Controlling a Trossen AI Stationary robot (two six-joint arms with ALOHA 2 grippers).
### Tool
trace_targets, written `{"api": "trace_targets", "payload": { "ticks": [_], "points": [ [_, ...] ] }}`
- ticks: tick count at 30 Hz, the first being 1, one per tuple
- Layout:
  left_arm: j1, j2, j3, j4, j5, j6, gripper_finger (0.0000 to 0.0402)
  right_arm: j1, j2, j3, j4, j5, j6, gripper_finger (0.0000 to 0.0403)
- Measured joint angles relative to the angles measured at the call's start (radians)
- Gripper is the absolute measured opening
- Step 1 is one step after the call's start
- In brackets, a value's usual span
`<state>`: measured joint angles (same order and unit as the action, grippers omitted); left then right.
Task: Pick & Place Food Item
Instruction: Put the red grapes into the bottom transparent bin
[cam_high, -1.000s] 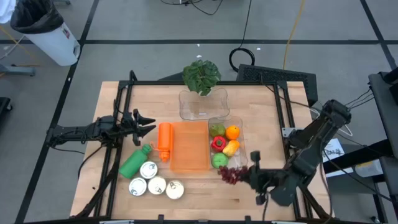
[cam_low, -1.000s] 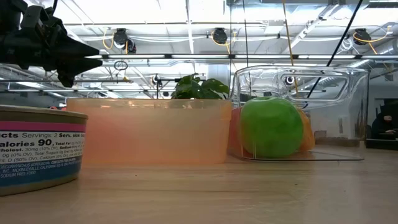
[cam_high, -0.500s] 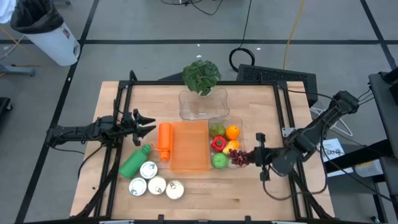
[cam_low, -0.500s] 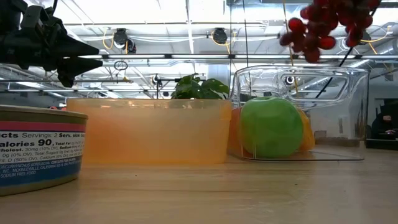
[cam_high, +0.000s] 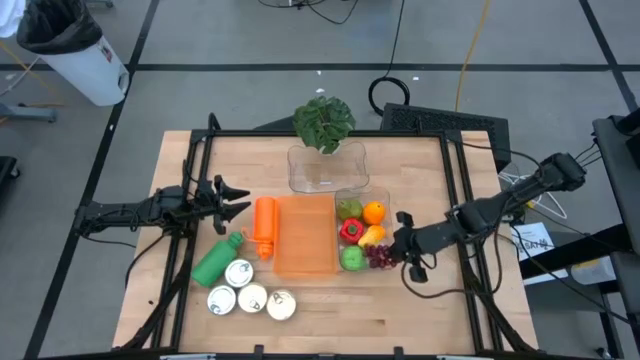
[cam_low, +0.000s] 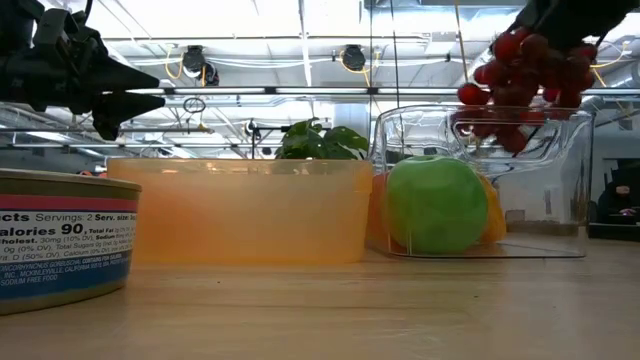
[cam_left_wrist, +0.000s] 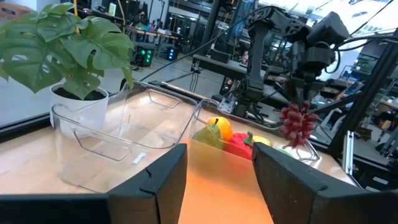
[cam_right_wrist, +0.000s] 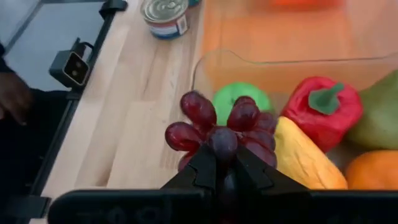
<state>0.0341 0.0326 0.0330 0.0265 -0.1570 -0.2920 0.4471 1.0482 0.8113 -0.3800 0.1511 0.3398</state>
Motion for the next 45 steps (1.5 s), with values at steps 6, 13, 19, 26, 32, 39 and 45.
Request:
{"api": "trace_targets", "payload": {
  "ticks": [6,13,19,26,32,39,45],
  "points": [
    [0.000,0.000,0.000,0.000,0.000,0.000,0.0178,-0.059,0.038,-0.015,0.029,-0.048,-0.012,0.0013],
    [0.000,0.000,0.000,0.000,0.000,0.000,0.0166,-0.068,0.074,-0.058,0.095,-0.052,-0.012,0.0020],
    [0.000,0.000,0.000,0.000,0.000,0.000,0.0171,-0.068,0.075,-0.066,0.136,-0.052,0.010,0.0024],
    [0.000,0.000,0.000,0.000,0.000,0.000,0.0189,-0.068,0.073,-0.066,0.150,-0.104,0.015,0.0074],
    [0.000,0.000,0.000,0.000,0.000,0.000,0.0204,-0.068,0.073,-0.066,0.144,-0.102,-0.022,0.0144],
    [0.000,0.000,0.000,0.000,0.000,0.000,0.0206,-0.078,0.059,-0.066,0.152,-0.102,-0.029,0.0188],
    [0.000,0.000,0.000,0.000,0.000,0.000,0.0192,-0.131,0.058,-0.066,0.155,-0.101,-0.080,0.0212]
  ]
}}
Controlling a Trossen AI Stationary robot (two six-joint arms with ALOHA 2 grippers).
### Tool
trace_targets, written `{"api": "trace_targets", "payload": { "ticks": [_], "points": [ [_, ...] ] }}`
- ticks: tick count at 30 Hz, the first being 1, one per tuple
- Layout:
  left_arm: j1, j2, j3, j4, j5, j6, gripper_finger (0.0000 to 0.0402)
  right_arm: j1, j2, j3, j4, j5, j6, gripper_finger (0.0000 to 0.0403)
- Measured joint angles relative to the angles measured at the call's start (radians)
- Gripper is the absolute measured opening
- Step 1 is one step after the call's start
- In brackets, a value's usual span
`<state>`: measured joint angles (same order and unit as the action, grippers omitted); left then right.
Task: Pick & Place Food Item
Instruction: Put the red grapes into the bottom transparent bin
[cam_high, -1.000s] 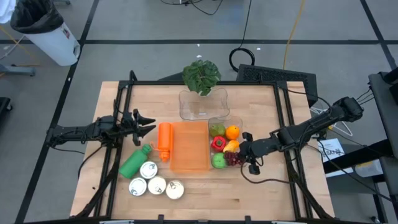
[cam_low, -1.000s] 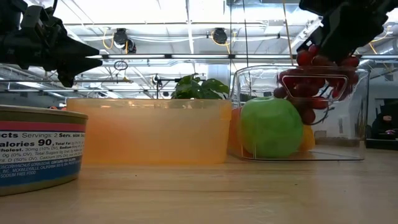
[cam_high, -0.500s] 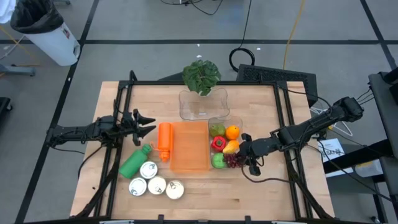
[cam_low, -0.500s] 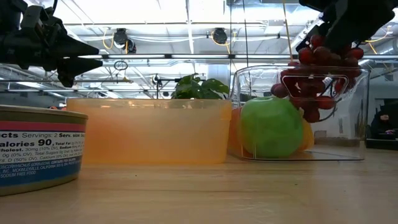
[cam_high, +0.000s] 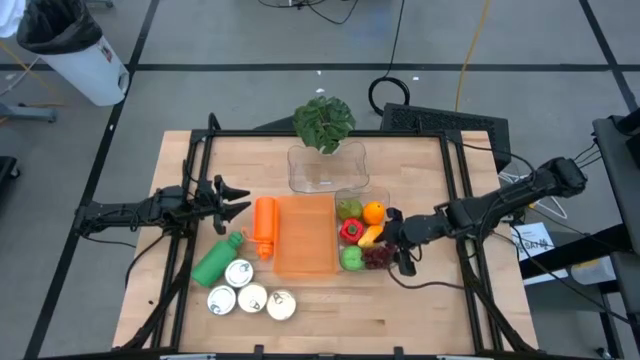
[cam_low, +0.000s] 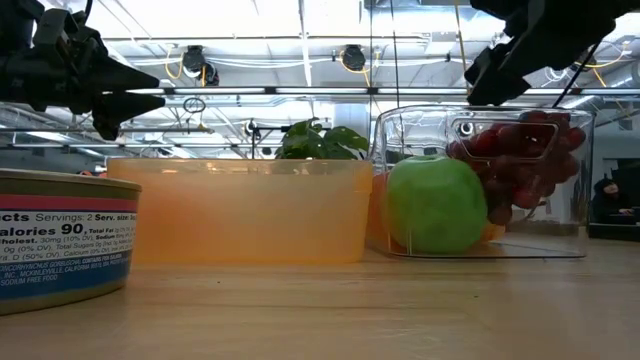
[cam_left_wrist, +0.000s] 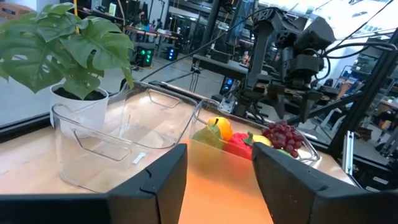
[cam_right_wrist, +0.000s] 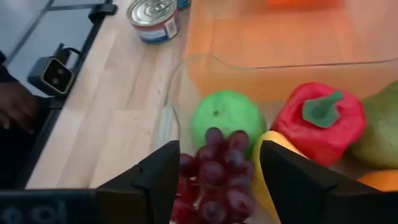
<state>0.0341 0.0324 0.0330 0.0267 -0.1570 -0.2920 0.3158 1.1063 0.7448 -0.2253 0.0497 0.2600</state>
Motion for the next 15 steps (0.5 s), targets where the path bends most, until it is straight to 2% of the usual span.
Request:
{"api": "trace_targets", "payload": {
  "ticks": [3,7,12,15],
  "points": [
    [0.000,0.000,0.000,0.000,0.000,0.000,0.0185,-0.020,-0.018,0.000,-0.031,-0.020,0.037,0.0216],
    [0.000,0.000,0.000,0.000,0.000,0.000,0.0176,-0.047,-0.010,0.023,-0.120,-0.125,0.075,0.0213],
    [0.000,0.000,0.000,0.000,0.000,0.000,0.0167,-0.046,0.067,0.113,-0.243,-0.133,0.031,0.0202],
    [0.000,0.000,0.000,0.000,0.000,0.000,0.0164,-0.046,0.123,0.141,-0.253,-0.133,0.001,0.0193]
  ]
}}
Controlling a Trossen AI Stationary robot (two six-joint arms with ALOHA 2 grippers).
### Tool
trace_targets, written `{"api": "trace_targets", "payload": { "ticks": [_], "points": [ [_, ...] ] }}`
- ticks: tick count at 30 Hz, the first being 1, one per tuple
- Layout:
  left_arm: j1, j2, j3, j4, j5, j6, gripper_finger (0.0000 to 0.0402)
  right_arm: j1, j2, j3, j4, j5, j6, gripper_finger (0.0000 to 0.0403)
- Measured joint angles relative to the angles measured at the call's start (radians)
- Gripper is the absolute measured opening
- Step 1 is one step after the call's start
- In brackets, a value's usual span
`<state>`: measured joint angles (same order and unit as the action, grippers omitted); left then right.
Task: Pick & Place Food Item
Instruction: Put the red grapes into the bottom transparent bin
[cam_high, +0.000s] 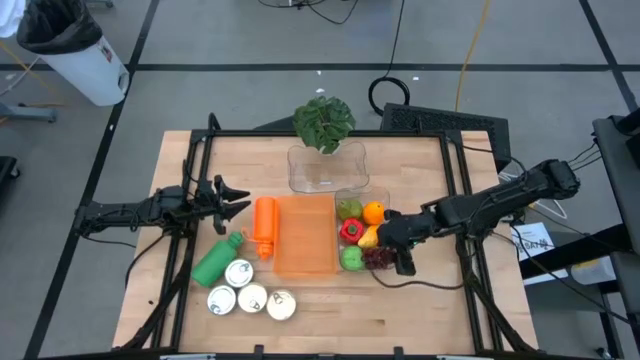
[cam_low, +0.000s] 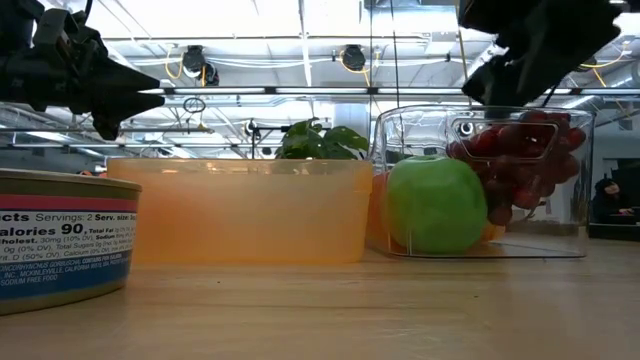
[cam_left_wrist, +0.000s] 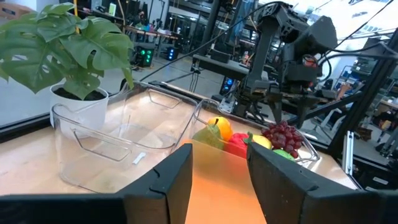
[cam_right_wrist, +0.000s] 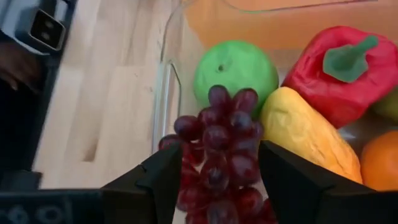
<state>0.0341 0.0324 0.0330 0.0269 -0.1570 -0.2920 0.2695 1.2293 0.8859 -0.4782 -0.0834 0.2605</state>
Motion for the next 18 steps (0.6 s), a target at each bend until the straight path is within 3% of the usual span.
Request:
{"api": "trace_targets", "payload": {
  "ticks": [11,18],
  "points": [
    [0.000,0.000,0.000,0.000,0.000,0.000,0.0185,0.000,0.152,0.003,-0.034,0.000,-0.063,0.0119],
    [0.000,0.000,0.000,0.000,0.000,0.000,0.0202,-0.014,0.101,0.003,-0.030,0.002,-0.064,0.0090]
  ]
}}
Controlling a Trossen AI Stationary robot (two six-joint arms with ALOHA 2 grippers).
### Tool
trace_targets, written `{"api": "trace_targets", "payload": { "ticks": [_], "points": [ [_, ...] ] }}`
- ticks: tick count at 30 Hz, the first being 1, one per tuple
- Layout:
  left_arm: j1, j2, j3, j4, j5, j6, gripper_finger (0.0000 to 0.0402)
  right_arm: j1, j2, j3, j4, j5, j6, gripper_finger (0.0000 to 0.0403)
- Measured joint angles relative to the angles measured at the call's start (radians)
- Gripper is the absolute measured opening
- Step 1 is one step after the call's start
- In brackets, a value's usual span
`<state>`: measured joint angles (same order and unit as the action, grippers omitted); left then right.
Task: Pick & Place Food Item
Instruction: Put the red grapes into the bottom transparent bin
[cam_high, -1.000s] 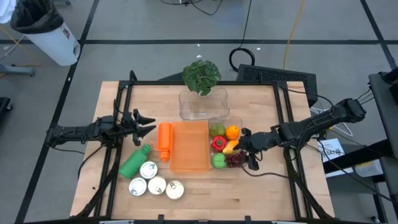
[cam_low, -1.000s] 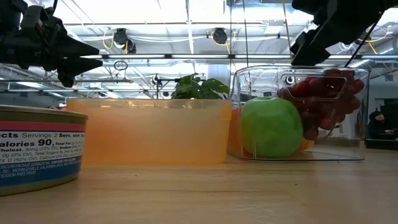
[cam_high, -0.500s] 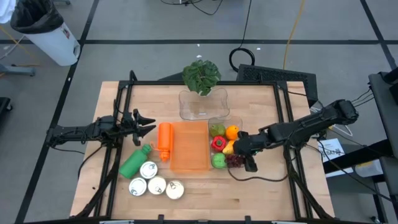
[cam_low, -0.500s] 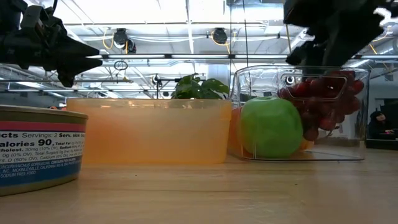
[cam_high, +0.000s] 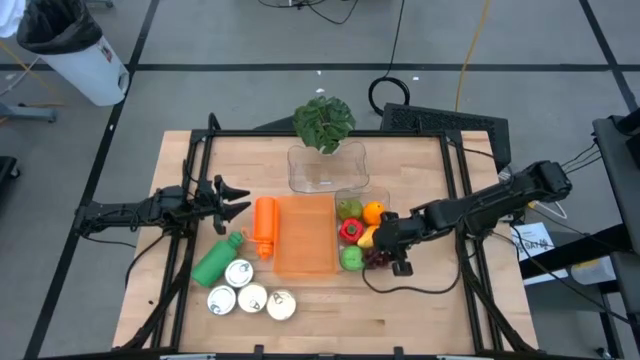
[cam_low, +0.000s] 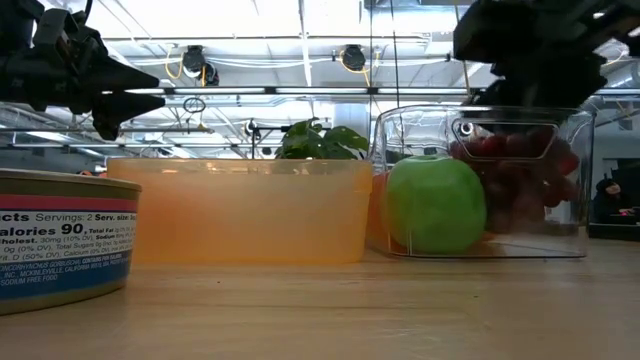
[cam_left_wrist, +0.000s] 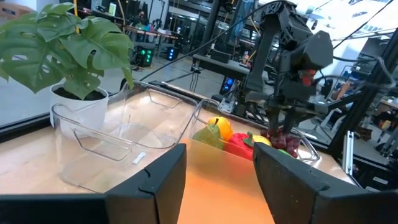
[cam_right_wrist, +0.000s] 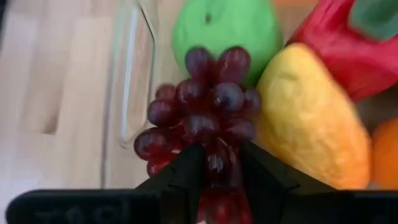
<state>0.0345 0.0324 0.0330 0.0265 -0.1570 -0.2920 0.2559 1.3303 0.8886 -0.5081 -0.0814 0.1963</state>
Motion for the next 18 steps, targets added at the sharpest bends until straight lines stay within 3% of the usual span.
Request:
{"api": "trace_targets", "payload": {
  "ticks": [7,18],
  "points": [
    [0.000,0.000,0.000,0.000,0.000,0.000,0.0209,0.000,-0.070,-0.001,0.025,0.001,0.001,0.0082],
    [0.000,0.000,0.000,0.000,0.000,0.000,0.0186,-0.007,-0.107,-0.001,0.036,0.007,-0.003,0.0084]
  ]
}}
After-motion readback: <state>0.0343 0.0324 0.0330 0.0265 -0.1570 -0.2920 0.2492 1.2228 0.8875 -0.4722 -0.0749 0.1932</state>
